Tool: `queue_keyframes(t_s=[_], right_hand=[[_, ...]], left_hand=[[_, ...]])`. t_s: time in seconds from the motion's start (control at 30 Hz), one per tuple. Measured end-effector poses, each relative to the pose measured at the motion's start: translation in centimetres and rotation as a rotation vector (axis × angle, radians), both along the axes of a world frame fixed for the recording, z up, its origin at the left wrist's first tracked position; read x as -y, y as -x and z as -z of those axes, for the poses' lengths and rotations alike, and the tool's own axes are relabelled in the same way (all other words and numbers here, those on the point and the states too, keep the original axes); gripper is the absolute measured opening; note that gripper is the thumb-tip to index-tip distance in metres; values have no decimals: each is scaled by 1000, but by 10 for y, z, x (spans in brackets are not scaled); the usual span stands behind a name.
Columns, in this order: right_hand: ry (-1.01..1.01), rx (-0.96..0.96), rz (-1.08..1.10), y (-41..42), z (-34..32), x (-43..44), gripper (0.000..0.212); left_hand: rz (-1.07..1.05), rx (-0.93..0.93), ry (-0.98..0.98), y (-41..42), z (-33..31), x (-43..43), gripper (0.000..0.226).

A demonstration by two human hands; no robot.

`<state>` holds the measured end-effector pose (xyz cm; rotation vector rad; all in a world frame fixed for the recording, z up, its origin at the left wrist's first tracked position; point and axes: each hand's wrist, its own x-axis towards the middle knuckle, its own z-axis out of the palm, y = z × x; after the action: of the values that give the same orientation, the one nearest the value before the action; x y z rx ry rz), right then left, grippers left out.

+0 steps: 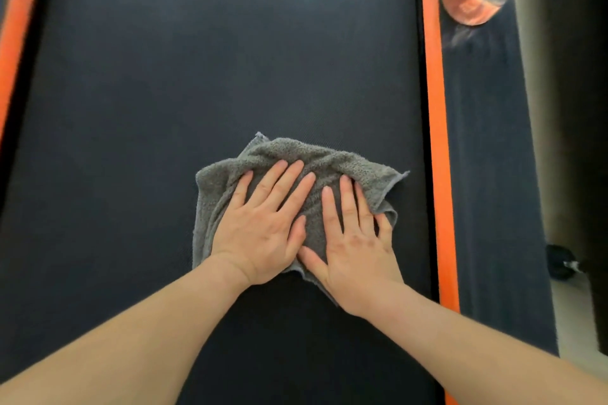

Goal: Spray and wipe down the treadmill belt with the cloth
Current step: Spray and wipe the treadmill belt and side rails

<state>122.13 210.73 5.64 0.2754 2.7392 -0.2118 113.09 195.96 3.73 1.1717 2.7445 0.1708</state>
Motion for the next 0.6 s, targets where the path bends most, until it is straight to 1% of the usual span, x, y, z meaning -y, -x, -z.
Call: queue_keyframes(t_s=[0.1,0.3,0.37,0.43,0.47,0.53,0.57,0.6], right_hand=[[-8,23,-2,-1,1,1,87],[44,86,71,13,-20,6,83],[143,96,63,20,-33,9,78],[315,124,118,28,-47,1,73],[374,104,166,35,-56,-7,69],[525,-17,323,54,-64,-30,54],[608,-72,476,68,-69,-45,45],[692,-129,673,86,-73,-61,36]], left_hand=[[-4,20,23,-1,2,4,61],[-15,54,27,2,-3,1,59],[-55,81,43,0,-5,-4,59],[-91,96,46,0,-6,-16,60],[-103,99,42,3,-8,-25,60],[-120,99,40,16,-8,-48,62],[-122,99,38,24,-8,-62,63],[-143,101,33,32,-8,-75,63]])
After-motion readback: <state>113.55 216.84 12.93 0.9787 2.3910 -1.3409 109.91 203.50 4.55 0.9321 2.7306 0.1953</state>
